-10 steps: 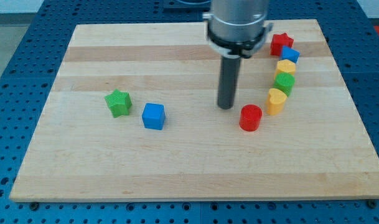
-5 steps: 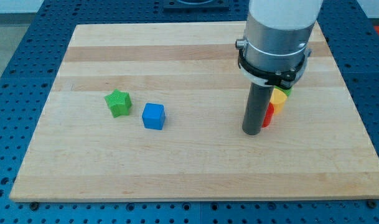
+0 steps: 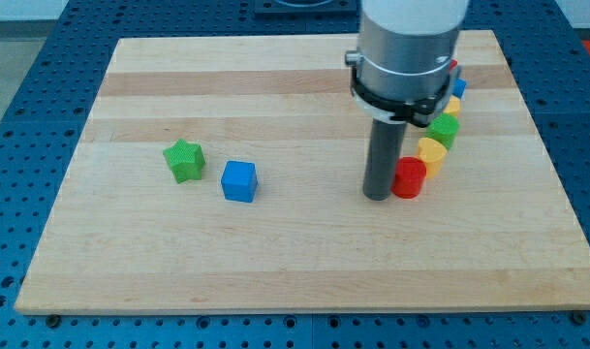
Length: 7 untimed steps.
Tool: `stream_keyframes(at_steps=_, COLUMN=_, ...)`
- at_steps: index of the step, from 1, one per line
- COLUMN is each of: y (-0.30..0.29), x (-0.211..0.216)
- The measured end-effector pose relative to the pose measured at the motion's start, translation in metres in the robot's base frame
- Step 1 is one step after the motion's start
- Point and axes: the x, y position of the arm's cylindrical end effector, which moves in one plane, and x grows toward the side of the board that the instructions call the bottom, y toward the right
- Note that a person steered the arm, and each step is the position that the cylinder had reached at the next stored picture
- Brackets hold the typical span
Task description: Push the red circle below the yellow heart
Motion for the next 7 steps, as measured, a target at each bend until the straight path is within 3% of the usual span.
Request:
stream_keyframes(at_steps=3, y=0.036, x=0.0)
stream_keyframes(at_steps=5, y=-0.019, x=-0.002)
stream_keyframes(at_steps=7, y=-0.037, x=-0.088)
